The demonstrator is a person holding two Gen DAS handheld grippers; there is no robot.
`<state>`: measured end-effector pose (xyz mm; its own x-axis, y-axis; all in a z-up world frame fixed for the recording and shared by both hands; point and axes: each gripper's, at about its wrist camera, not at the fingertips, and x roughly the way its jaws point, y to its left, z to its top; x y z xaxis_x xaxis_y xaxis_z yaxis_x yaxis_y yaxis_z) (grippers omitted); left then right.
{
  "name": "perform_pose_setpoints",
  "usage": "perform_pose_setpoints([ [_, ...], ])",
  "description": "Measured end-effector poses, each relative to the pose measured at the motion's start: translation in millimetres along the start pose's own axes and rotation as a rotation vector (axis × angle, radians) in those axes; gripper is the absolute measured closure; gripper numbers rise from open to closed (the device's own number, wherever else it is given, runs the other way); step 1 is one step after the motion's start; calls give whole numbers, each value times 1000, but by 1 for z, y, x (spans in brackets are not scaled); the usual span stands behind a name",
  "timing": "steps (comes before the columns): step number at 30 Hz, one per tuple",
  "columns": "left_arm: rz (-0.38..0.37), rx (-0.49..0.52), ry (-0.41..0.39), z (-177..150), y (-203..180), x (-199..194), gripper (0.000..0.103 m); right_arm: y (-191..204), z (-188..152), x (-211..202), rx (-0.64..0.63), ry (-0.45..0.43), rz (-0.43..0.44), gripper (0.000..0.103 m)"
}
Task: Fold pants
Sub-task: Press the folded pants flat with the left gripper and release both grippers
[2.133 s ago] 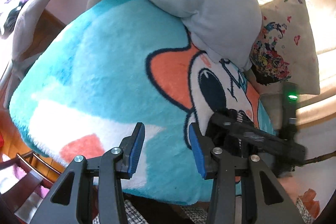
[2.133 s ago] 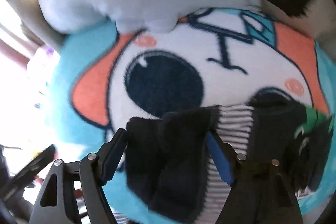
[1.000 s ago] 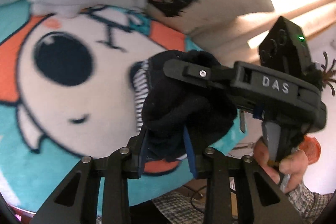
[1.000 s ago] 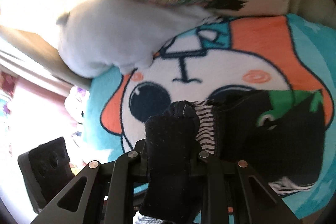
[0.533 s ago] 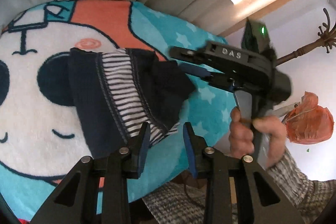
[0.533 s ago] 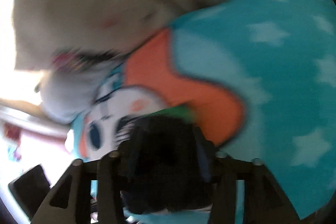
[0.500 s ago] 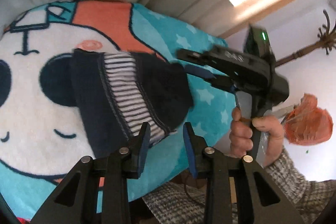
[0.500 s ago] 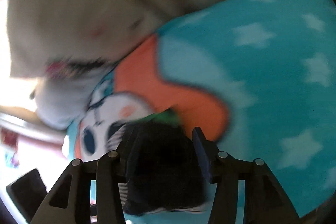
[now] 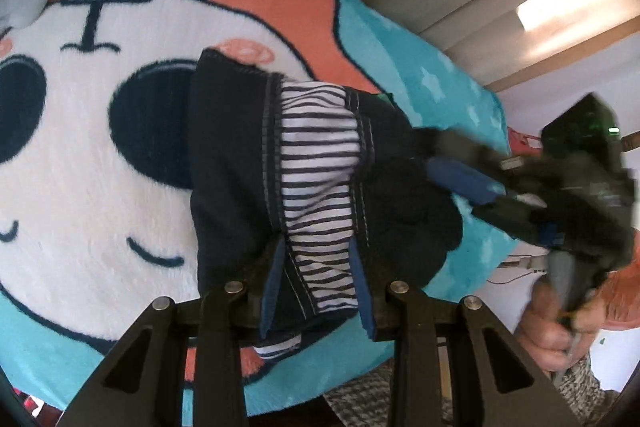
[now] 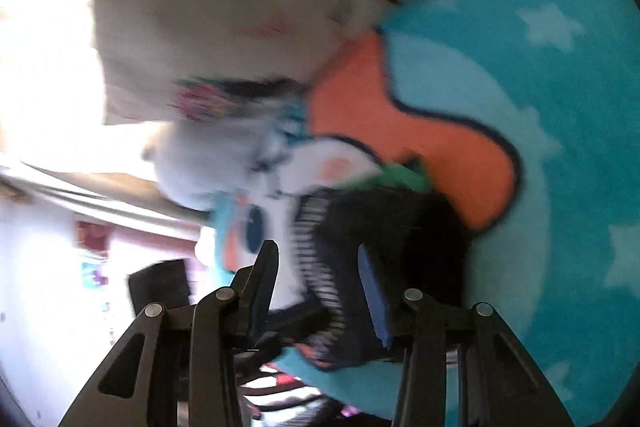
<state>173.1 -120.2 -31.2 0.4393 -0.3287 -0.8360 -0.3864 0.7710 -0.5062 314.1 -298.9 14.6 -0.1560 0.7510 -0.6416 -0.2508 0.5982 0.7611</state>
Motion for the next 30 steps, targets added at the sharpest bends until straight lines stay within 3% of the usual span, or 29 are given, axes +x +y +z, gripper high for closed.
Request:
perform_pose_setpoints([
  [3, -28, -21, -2, 1, 7, -1, 72, -28, 0, 19, 46, 17, -136, 58],
  [5, -45, -28, -16, 1, 9, -12, 72, -30, 0, 16, 66, 1, -107, 56],
  [8, -31, -31, -62, 2, 13, -33, 72, -19, 1, -6, 44, -52, -71, 37],
  [13, 21, -71, -169, -5, 23, -72, 72, 1, -4, -33, -19, -116, -127, 37],
  [16, 98, -50, -232, -17, 20, -94, 72, 18, -13, -30, -83, -109, -159, 37],
  [25, 319, -17, -453, -80, 43, -166, 65, 100, -36, 63, -301, 81, -197, 37],
  [30, 348, -85, -495, -109, 78, -195, 65, 142, -58, 116, -380, 159, -219, 37],
])
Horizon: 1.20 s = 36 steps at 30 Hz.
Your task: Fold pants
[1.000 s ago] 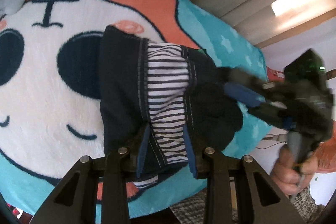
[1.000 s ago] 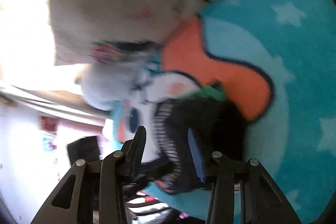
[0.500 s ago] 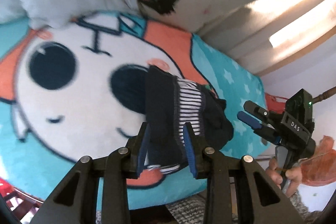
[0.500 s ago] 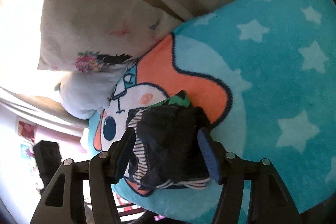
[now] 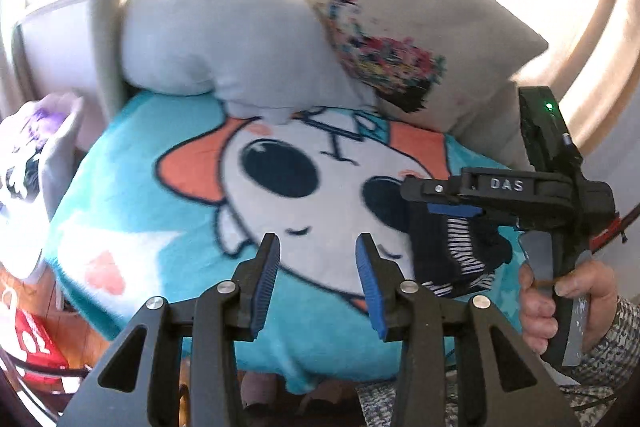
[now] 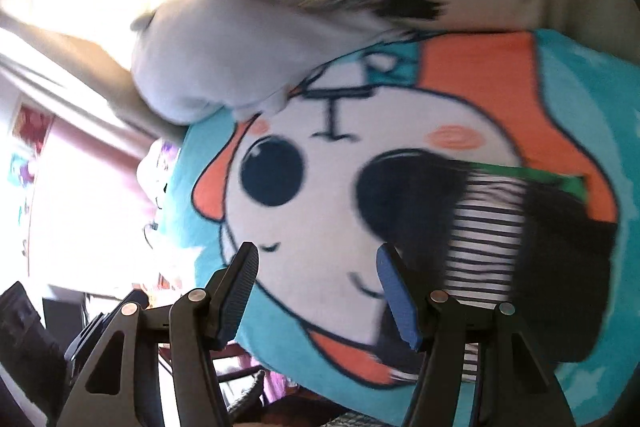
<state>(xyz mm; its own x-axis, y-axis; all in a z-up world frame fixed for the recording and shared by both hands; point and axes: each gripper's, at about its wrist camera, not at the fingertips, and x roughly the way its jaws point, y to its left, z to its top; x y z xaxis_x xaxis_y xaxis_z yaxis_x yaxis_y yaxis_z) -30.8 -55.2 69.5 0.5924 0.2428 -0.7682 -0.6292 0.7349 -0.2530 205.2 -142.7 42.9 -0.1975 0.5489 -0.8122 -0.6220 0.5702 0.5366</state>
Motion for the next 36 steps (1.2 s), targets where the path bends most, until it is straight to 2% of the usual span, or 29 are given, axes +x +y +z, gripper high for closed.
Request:
perform_pose_setpoints([
  [6, 15, -28, -3, -9, 31, -11, 64, 45, -4, 30, -49, 40, -14, 37],
  [7, 14, -27, 1, -9, 34, -11, 62, 48, -4, 31, -49, 39, -20, 37],
  [8, 17, -27, 7, -9, 37, -12, 54, 51, -6, 33, -48, 38, -28, 37],
  [9, 22, -25, 9, -8, 40, -11, 46, 53, -10, 35, -45, 35, -40, 37],
  [10, 25, -20, 9, -8, 42, -12, 45, 54, -10, 36, -34, 32, -47, 37],
  [17, -18, 45, 72, 1, 43, 9, 45, 40, -23, 23, 66, -21, -113, 37],
  [23, -136, 45, 152, 9, 33, 40, 45, 18, -22, -16, 187, -126, -186, 37],
  [25, -177, 34, 198, 11, 27, 56, 46, 5, -20, -39, 230, -166, -228, 37],
  [27, -208, 32, 229, 12, 19, 68, 53, -11, -21, -64, 279, -199, -266, 37],
  [30, -238, 39, 264, 14, 2, 82, 53, -44, -38, -107, 376, -240, -315, 37],
  [33, -248, 55, 273, 17, -19, 89, 53, -81, -53, -115, 440, -272, -336, 36],
  [36, -283, 34, 288, 21, -36, 98, 53, -117, -57, -118, 461, -277, -319, 32],
])
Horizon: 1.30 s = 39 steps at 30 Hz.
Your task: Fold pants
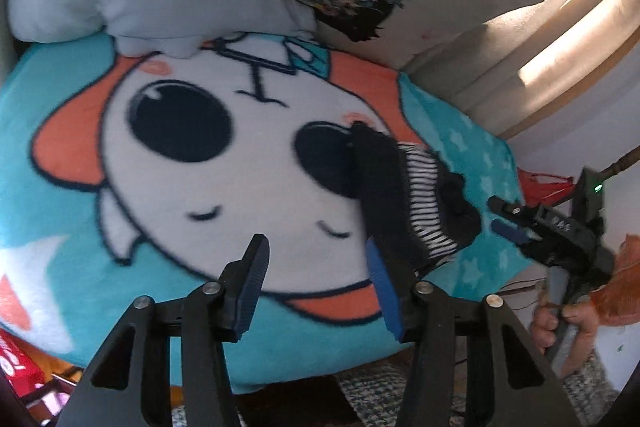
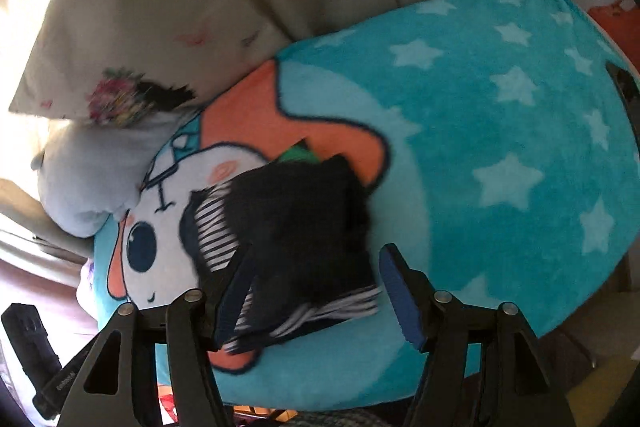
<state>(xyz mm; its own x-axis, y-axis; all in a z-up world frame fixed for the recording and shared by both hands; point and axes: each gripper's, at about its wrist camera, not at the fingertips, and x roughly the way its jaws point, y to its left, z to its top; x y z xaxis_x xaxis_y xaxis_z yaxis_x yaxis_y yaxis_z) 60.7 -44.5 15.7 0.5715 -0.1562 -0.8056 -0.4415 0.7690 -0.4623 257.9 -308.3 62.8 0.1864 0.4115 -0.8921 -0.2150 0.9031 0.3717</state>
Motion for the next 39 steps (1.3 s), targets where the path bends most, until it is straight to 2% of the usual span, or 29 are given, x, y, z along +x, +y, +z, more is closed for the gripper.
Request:
perform_pose_setpoints([
  [6, -83, -104, 69, 21, -14, 45, 53, -38, 22, 37, 21, 75, 146, 28],
  [10, -112, -119, 106, 35, -25, 75, 53, -42, 28, 65, -50, 131, 197, 27],
  [15, -100, -151, 162, 45, -28, 119, 51, -38, 27, 93, -102, 196, 267, 27],
  [18, -111, -169, 176, 45, -31, 134, 46, -31, 27, 99, -134, 185, 280, 25],
  [19, -114, -168, 169, 45, -34, 134, 46, -26, 26, 100, -150, 198, 295, 27],
  [20, -127, -166, 180, 46, -36, 135, 47, -22, 25, 101, -158, 211, 313, 40],
  [21, -144, -161, 195, 45, -40, 138, 64, -20, 24, 102, -158, 227, 331, 45],
  [22, -143, -152, 200, 45, -44, 138, 68, -17, 22, 102, -161, 234, 331, 47],
  [24, -123, -124, 188, 46, -52, 132, 74, -14, 24, 100, -169, 236, 328, 60],
  [28, -144, -133, 154, 57, -54, 117, 76, -12, 36, 90, -150, 240, 369, 65],
  [34, -87, -123, 105, 83, -49, 102, 76, 16, 58, 81, -204, 198, 397, 65],
  [37, -9, -117, 105, 93, -43, 109, 75, 32, 66, 93, -228, 194, 376, 65],
  [39, 61, -135, 118, 95, -34, 118, 71, 40, 67, 106, -254, 197, 341, 59],
])
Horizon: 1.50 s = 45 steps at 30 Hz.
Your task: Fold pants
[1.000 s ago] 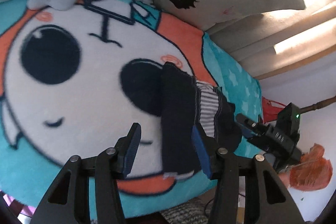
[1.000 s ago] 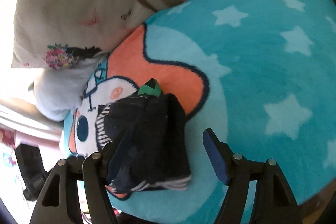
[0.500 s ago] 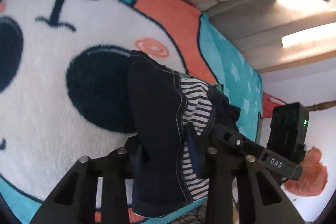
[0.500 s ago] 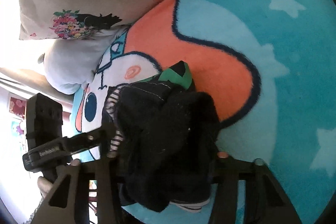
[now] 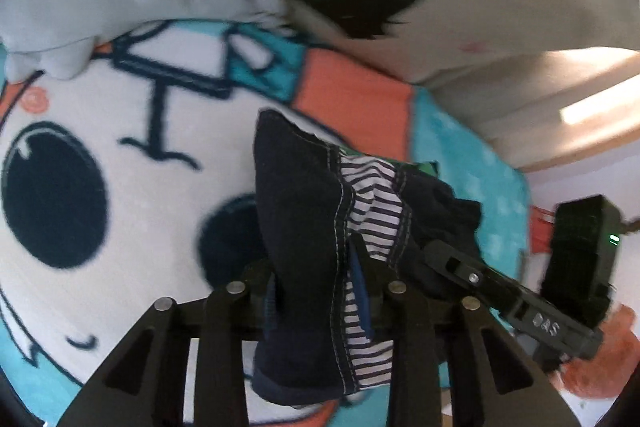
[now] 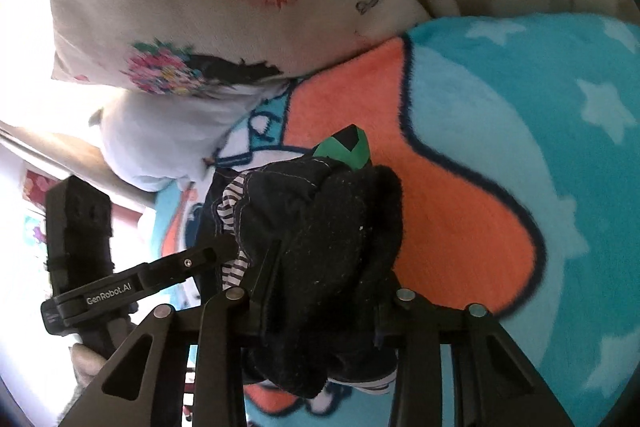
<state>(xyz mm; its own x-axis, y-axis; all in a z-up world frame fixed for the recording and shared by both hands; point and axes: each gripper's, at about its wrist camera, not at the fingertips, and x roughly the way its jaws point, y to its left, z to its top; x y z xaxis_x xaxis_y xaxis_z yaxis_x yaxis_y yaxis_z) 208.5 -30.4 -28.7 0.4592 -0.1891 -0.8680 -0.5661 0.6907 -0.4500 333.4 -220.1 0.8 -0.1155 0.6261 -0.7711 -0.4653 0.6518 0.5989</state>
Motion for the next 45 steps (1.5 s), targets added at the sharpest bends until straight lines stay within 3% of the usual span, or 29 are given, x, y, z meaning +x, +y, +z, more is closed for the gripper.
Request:
perform_pose_setpoints([
  [2, 1, -33, 22, 2, 6, 5, 70, 1, 3, 16, -24, 25, -77, 49],
  [4, -27, -56, 4, 2, 9, -7, 70, 1, 3, 16, -25, 20, -99, 46],
  [9, 6, -36, -85, -7, 12, -48, 69, 28, 0, -43, -85, -144, -144, 42],
  [12, 14, -53, -113, -20, 16, -60, 68, 45, -8, -61, -113, -200, -137, 42],
  [15, 43, -47, -121, -35, 16, -59, 68, 55, -18, -47, -125, -151, -113, 42],
  [21, 85, 17, -110, -62, 13, -60, 68, 44, -39, 10, -138, -4, -216, 43],
  [25, 130, 66, -164, -71, 8, -77, 68, 59, -41, -17, -145, -87, -227, 42],
  [31, 189, 137, -282, -76, 1, -108, 66, 65, -60, -54, -91, -229, -420, 35],
  [38, 228, 264, -346, -88, -19, -125, 57, 37, -87, -53, 51, -196, -515, 34],
  [45, 226, 350, -288, -101, -25, -116, 53, 43, -112, -48, 78, -179, -540, 34],
])
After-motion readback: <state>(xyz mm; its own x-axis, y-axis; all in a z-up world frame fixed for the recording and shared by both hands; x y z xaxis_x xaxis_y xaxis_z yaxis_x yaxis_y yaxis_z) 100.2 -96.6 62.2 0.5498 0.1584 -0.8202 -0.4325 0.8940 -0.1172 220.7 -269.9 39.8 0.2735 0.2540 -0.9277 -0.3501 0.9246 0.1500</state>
